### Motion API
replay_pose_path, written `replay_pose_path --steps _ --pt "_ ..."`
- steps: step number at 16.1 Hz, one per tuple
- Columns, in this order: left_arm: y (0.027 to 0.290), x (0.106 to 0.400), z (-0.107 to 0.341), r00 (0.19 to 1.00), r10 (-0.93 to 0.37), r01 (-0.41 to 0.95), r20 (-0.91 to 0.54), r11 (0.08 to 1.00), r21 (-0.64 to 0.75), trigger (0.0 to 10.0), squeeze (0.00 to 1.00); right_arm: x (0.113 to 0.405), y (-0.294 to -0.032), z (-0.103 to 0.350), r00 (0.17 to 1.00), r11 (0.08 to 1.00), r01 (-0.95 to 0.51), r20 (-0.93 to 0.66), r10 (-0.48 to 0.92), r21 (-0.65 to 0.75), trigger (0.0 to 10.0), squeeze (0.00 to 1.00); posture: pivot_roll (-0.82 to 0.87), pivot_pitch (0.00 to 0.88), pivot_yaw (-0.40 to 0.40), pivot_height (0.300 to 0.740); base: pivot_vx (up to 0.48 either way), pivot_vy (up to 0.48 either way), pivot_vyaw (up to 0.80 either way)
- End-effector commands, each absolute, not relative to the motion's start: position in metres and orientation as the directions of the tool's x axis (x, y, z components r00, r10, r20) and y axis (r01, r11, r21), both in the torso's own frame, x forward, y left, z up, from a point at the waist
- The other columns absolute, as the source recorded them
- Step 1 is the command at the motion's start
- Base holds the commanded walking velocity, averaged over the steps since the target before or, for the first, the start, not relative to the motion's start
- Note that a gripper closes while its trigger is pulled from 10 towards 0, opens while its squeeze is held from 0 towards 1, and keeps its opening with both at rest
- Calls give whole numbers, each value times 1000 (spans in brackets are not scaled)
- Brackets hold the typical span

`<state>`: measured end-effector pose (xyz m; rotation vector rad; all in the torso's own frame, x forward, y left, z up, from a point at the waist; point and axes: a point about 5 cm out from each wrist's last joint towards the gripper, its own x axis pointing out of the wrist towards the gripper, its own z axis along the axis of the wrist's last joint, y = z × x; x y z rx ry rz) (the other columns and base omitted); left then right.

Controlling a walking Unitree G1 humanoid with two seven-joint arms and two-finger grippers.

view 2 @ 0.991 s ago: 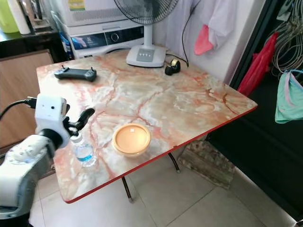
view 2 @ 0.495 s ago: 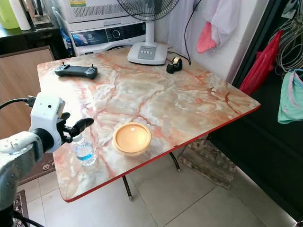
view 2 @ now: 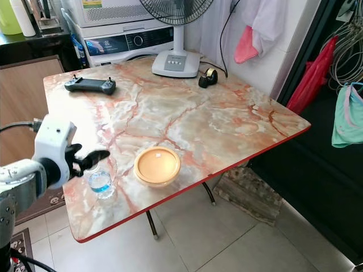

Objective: Restocking fridge

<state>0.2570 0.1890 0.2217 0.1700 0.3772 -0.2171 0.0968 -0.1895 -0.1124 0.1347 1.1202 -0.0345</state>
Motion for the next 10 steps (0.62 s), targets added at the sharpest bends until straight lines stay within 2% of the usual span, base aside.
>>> replay_pose_path --steps 1,10 --pt "191 256 221 900 -172 237 -400 964 118 10000 0 95 -190 -113 424 992 94 -905 38 85 10000 0 231 0 -49 740 0 0 0" --pt "191 255 216 897 -157 217 -412 971 103 10000 0 94 -191 -113 420 994 79 -907 38 79 10000 0 221 0 -50 740 0 0 0"
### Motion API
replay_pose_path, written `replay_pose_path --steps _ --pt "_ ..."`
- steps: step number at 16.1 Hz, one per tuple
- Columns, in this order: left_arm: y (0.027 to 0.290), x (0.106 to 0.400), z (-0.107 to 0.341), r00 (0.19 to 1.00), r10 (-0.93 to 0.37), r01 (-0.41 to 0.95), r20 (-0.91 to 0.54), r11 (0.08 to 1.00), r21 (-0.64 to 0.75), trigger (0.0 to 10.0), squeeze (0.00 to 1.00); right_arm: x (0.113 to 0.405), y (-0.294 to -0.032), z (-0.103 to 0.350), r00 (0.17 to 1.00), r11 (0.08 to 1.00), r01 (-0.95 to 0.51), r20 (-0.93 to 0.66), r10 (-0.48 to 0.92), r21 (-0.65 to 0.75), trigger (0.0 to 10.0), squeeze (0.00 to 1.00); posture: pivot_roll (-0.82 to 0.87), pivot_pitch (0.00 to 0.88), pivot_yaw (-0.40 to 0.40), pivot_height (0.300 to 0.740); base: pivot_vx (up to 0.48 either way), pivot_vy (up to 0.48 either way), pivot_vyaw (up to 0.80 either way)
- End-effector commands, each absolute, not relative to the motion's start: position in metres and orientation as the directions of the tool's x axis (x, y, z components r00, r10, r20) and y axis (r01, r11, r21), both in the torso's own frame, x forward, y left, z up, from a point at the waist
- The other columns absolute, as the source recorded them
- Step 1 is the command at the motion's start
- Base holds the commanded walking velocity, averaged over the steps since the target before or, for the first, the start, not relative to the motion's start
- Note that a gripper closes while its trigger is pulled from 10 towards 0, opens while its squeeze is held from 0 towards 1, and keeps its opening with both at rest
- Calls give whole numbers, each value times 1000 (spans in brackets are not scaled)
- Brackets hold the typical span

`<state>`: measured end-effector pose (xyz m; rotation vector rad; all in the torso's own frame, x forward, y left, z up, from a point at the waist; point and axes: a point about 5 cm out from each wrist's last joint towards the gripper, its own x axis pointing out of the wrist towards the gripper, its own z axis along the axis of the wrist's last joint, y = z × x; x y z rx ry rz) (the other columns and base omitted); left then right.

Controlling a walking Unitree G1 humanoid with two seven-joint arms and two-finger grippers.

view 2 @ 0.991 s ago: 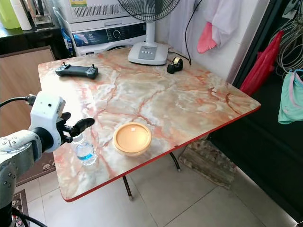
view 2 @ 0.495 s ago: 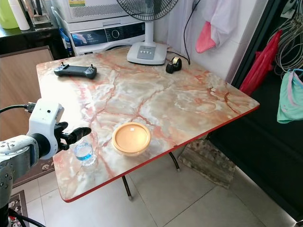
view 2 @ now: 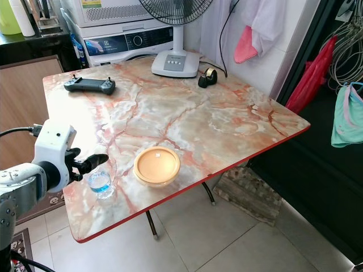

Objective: Restocking fridge

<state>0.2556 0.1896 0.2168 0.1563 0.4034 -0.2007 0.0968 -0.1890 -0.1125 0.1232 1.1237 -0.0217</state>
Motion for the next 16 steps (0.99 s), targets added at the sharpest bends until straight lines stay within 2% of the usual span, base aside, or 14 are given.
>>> replay_pose_path --steps 1,10,12,13,14,16 --pt "191 255 215 896 -157 218 -414 971 102 10000 0 94 -191 -113 419 994 79 -907 38 78 10000 0 221 0 -51 740 0 0 0" --pt "191 255 205 883 -150 218 -444 970 107 10000 0 93 -191 -113 417 994 80 -908 39 79 10000 0 212 0 -45 740 0 0 0" --pt "191 255 205 884 -149 218 -443 970 109 5020 0 92 -191 -113 417 994 82 -908 37 79 10000 0 212 0 -46 740 0 0 0" --pt "191 256 204 885 -148 217 -443 970 111 4431 0 92 -192 -113 416 993 83 -909 37 78 10000 0 212 0 -48 740 0 0 0" --pt "191 256 203 885 -147 215 -441 971 108 0 0 92 -192 -113 416 994 82 -909 37 78 10000 0 212 0 -50 740 0 0 0" --pt "191 255 203 885 -147 214 -441 971 105 0 0 93 -192 -113 416 994 82 -908 37 78 10000 0 210 0 -51 740 0 0 0"
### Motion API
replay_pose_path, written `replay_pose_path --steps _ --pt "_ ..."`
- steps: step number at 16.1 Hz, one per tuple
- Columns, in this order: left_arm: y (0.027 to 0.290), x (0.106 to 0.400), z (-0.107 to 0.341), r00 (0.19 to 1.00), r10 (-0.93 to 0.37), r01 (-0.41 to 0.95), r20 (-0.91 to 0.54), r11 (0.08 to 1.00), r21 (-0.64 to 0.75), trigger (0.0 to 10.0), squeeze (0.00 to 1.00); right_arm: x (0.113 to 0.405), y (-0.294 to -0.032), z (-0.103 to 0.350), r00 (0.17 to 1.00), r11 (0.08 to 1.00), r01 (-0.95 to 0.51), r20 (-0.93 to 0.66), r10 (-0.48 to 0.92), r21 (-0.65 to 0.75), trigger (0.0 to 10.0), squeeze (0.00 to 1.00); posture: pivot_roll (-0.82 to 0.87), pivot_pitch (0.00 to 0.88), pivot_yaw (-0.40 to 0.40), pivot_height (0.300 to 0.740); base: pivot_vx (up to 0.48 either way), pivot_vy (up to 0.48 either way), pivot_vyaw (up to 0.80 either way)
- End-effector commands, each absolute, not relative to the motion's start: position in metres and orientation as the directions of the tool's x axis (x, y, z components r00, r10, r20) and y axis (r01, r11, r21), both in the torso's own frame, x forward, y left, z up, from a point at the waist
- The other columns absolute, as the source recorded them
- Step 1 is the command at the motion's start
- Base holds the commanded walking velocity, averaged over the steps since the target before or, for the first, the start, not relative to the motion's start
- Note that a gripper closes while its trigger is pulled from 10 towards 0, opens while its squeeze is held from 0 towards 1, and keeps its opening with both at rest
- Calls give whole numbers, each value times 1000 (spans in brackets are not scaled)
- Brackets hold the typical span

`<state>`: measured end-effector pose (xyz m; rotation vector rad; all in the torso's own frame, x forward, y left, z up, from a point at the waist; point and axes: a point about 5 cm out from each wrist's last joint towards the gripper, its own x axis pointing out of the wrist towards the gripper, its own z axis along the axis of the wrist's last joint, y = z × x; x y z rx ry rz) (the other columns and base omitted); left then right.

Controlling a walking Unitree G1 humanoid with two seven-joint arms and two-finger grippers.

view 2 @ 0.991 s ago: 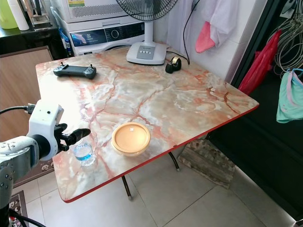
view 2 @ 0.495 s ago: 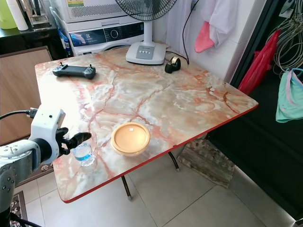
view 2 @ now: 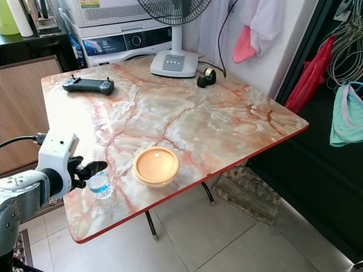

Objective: Restocking fridge

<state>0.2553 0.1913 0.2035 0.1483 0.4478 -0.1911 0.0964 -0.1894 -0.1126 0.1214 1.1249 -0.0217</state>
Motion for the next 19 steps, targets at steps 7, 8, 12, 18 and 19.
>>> replay_pose_path --steps 7,8,12,18,19 --pt "190 255 199 882 -151 215 -446 972 97 0 0 93 -192 -113 416 993 86 -908 36 79 10000 0 209 0 -54 740 0 0 0" --pt "190 255 199 883 -148 213 -446 972 99 0 0 93 -192 -113 416 993 86 -908 36 78 10000 0 209 0 -55 740 0 0 0" --pt "194 255 199 891 -122 192 -438 974 120 0 0 93 -192 -113 417 993 89 -908 36 81 10000 0 212 0 -54 740 0 0 0" --pt "255 256 230 959 137 -68 -248 961 268 0 0 93 -192 -113 416 993 84 -909 40 82 10000 0 223 0 -60 740 0 0 0" --pt "269 253 226 952 198 -127 -234 949 288 2000 0 93 -192 -113 417 992 89 -908 40 84 10000 0 226 0 -64 740 0 0 0"
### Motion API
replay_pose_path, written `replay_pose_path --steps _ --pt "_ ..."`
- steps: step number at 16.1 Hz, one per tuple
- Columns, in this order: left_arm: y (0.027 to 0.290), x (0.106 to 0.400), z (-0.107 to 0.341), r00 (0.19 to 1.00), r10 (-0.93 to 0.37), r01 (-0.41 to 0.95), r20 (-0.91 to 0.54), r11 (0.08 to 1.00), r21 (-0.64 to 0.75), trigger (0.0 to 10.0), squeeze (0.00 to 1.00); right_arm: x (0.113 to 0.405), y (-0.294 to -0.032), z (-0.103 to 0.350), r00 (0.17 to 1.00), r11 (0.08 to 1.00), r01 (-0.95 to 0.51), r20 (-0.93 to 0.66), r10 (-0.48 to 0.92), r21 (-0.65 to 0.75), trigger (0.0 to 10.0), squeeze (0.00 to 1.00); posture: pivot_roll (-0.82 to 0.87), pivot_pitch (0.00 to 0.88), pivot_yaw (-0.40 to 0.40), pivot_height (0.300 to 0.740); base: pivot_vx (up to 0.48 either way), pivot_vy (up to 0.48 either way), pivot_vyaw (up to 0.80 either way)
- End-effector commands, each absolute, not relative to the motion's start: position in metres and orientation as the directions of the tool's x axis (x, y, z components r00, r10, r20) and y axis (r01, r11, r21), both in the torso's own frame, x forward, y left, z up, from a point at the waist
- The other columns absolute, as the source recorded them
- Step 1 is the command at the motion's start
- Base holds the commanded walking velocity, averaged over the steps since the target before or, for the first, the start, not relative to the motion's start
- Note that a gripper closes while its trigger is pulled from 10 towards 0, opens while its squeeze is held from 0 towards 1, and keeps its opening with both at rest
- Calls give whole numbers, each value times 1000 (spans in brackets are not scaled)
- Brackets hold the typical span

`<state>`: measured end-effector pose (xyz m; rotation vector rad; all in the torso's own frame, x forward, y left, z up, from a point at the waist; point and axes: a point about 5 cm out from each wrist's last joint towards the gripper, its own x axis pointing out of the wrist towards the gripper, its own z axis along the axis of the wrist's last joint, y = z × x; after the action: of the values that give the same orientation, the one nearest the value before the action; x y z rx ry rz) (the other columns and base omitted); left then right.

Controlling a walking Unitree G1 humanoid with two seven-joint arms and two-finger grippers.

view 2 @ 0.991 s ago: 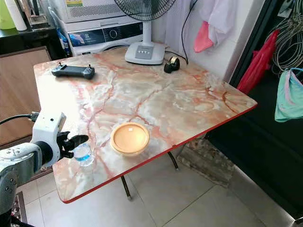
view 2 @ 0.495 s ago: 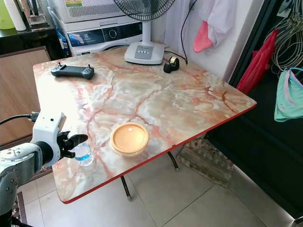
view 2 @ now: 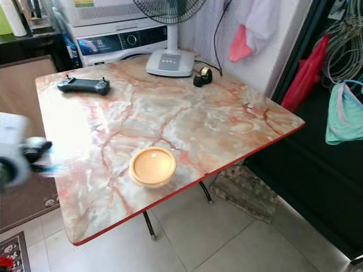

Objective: Restocking fridge

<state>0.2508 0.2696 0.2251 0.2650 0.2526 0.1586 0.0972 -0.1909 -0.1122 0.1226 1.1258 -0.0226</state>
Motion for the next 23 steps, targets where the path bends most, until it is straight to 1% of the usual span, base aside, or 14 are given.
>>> replay_pose_path --steps 1,2,3,4,5,7,9,10,12,15,17,18,20,23 --pt "292 244 211 929 283 -214 -237 936 281 10000 0 94 -192 -113 421 992 93 -906 43 90 10000 0 229 0 -68 740 0 0 0" --pt "297 241 204 924 299 -233 -239 935 268 10000 0 94 -192 -113 421 992 93 -906 43 91 10000 0 229 0 -68 740 0 0 0" --pt "313 231 178 899 361 -311 -246 925 219 10000 0 94 -192 -113 426 992 93 -904 43 90 10000 0 230 0 -68 740 0 0 0" --pt "317 228 171 892 378 -328 -249 919 218 10000 0 94 -192 -113 428 991 93 -903 42 91 10000 0 230 0 -68 740 0 0 0" --pt "320 216 134 861 394 -374 -321 919 126 10000 0 94 -193 -113 431 991 99 -901 43 95 10000 0 219 0 -66 740 0 0 0" --pt "315 206 99 855 386 -383 -347 920 80 10000 0 94 -193 -112 434 990 104 -900 45 99 10000 0 220 0 -65 740 0 0 0" --pt "306 196 65 833 361 -359 -419 929 88 10000 0 95 -193 -112 435 990 103 -899 45 99 10000 0 216 0 -62 740 0 0 0" --pt "303 192 48 808 354 -328 -471 934 141 10000 0 95 -193 -112 434 990 101 -900 44 97 10000 0 216 0 -63 740 0 0 0" --pt "297 184 14 763 343 -302 -547 938 168 10000 0 95 -192 -113 433 990 102 -900 41 95 10000 0 196 0 -54 740 0 0 0" --pt "290 179 -14 733 326 -259 -597 945 200 10000 0 95 -192 -113 435 989 114 -900 37 96 10000 0 183 0 -47 740 0 0 0" --pt "277 178 -30 730 287 -217 -620 958 188 10000 0 95 -192 -113 436 989 116 -899 37 97 10000 0 182 0 -49 740 0 0 0" --pt "280 178 -35 716 315 -281 -623 947 155 10000 0 95 -191 -112 439 988 115 -897 40 101 10000 0 179 0 -48 740 0 0 0" --pt "288 173 -40 703 356 -326 -616 931 166 10000 0 94 -192 -113 435 989 113 -899 40 98 10000 0 187 0 -54 740 0 0 0" --pt "269 172 -59 669 280 -222 -689 959 174 10000 0 95 -191 -113 433 988 118 -901 40 100 10000 0 171 0 -57 740 0 0 0"
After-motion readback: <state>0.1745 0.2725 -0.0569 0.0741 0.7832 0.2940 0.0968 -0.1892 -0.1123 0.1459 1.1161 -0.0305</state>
